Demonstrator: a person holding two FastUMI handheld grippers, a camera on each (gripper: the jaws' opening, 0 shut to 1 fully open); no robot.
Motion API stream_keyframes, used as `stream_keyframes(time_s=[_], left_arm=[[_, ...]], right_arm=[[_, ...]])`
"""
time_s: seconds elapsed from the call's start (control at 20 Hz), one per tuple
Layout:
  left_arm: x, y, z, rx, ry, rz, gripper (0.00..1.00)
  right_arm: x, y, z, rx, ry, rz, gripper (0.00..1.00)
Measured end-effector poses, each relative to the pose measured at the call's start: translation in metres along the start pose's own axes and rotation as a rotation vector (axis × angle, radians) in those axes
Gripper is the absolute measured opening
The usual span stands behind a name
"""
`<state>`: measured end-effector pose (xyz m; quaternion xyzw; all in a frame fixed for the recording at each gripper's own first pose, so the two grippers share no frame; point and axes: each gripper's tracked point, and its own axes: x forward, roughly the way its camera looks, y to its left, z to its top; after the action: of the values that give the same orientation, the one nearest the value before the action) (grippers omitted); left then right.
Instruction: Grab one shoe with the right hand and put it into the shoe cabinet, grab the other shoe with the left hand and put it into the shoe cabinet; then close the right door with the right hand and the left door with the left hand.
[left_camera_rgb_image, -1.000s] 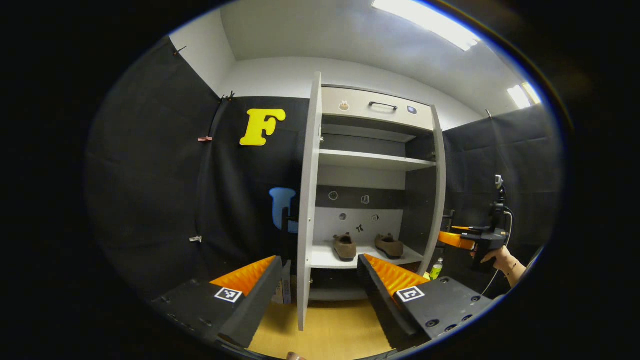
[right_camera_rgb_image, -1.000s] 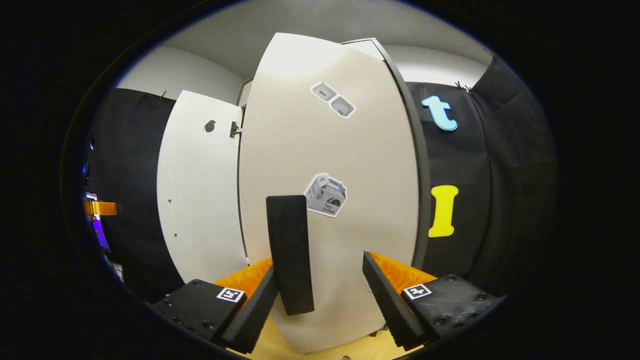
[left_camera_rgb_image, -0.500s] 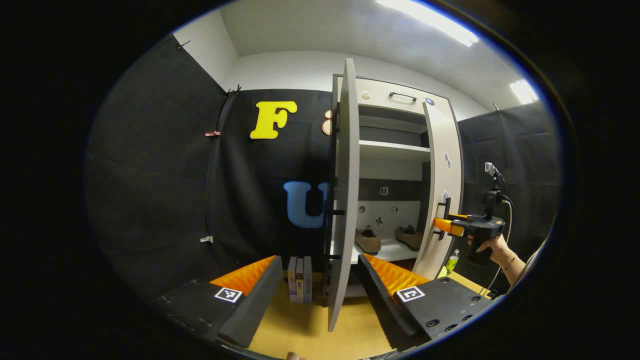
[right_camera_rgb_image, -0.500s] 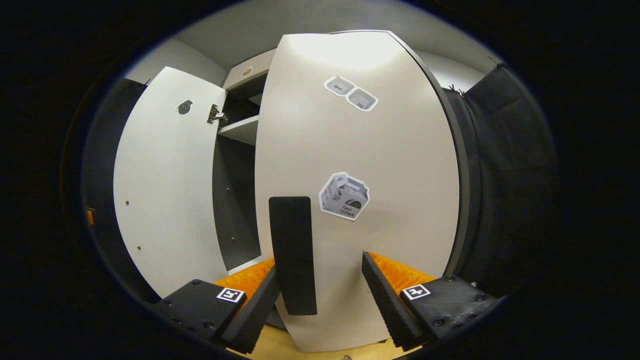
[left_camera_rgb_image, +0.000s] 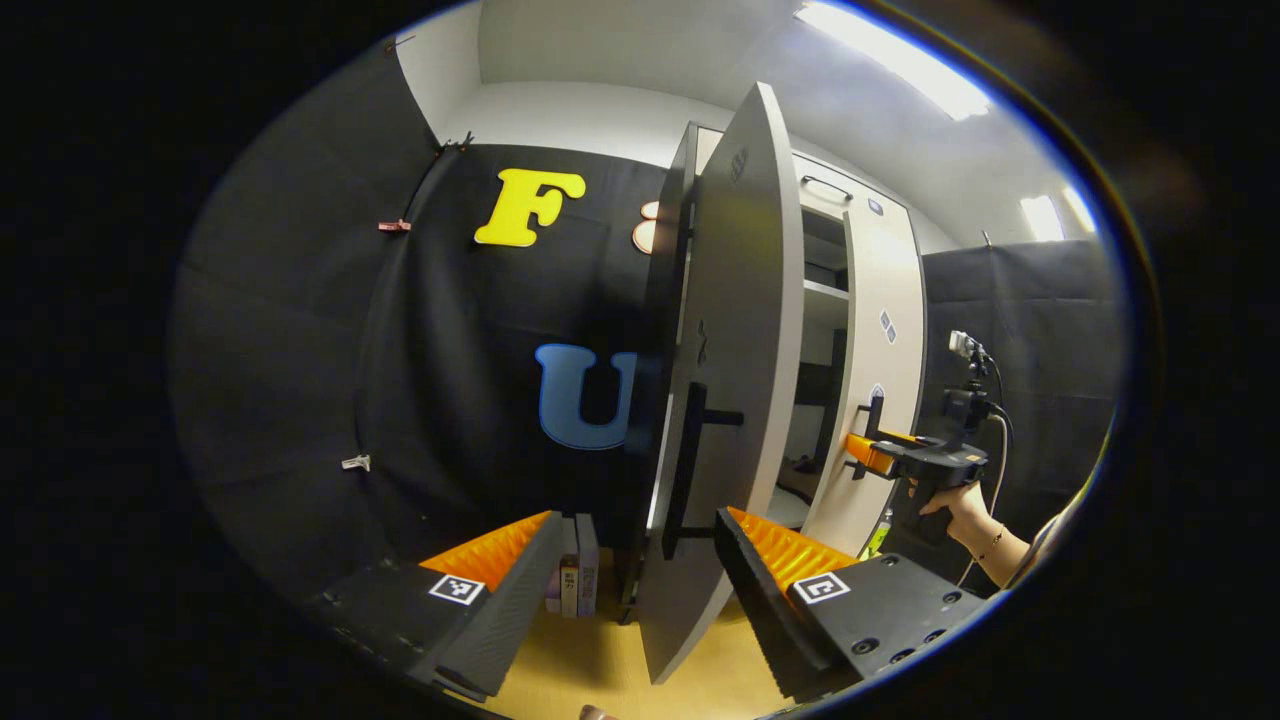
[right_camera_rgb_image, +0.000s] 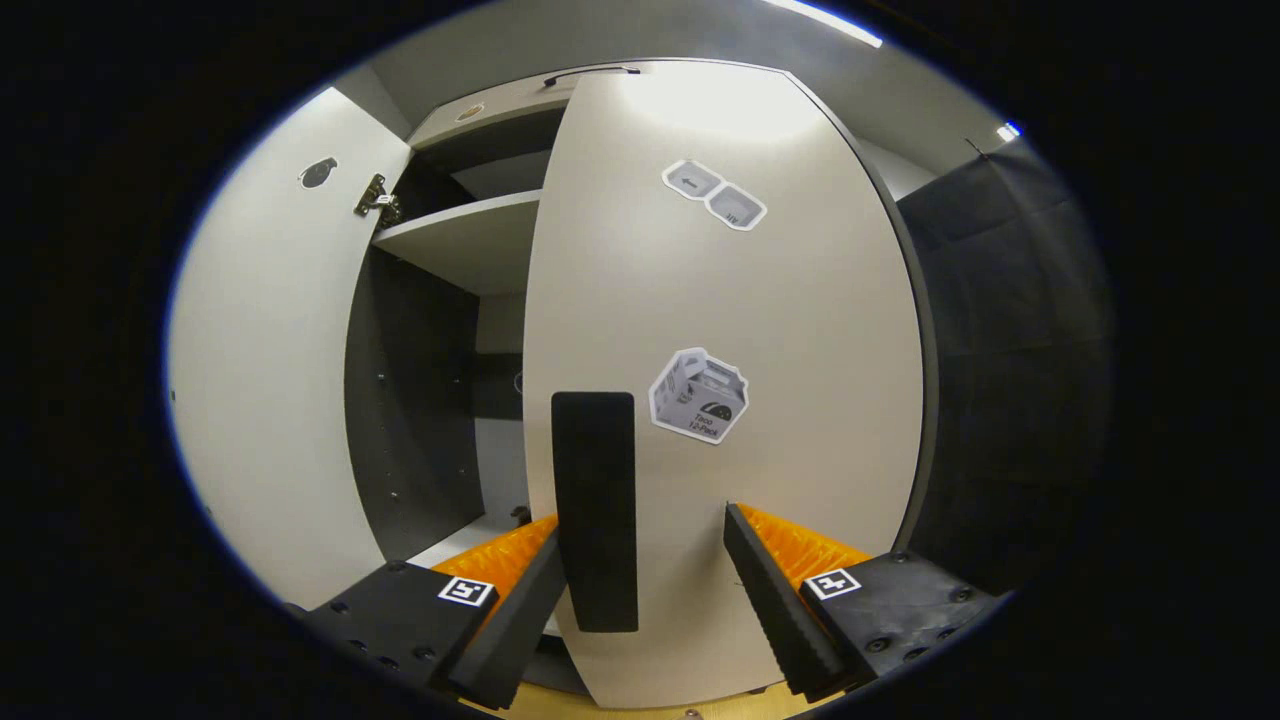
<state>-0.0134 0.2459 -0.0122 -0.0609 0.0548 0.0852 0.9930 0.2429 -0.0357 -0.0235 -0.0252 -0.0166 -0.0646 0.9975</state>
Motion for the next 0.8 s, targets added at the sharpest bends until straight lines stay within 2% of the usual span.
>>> stream_keyframes(time_s=[0.15, 0.35, 0.6, 0.8], left_arm=[[0.012, -0.006, -0.002, 0.02, 0.01, -0.052, 0.95], [0.027, -0.007, 0.002, 0.065, 0.013, -0.082, 0.95], [0.044, -0.017, 0.005, 0.081, 0.013, -0.157, 0.94], [0.047, -0.028, 0.006, 0.097, 0.016, -0.202, 0.94]], right_arm=[[0.003, 0.0, -0.001, -0.024, -0.017, -0.057, 0.97], [0.012, 0.0, -0.001, -0.059, -0.034, -0.111, 0.96], [0.016, 0.0, -0.004, -0.033, -0.022, -0.112, 0.96], [0.004, -0.002, -0.012, 0.029, 0.038, -0.083, 0.96]])
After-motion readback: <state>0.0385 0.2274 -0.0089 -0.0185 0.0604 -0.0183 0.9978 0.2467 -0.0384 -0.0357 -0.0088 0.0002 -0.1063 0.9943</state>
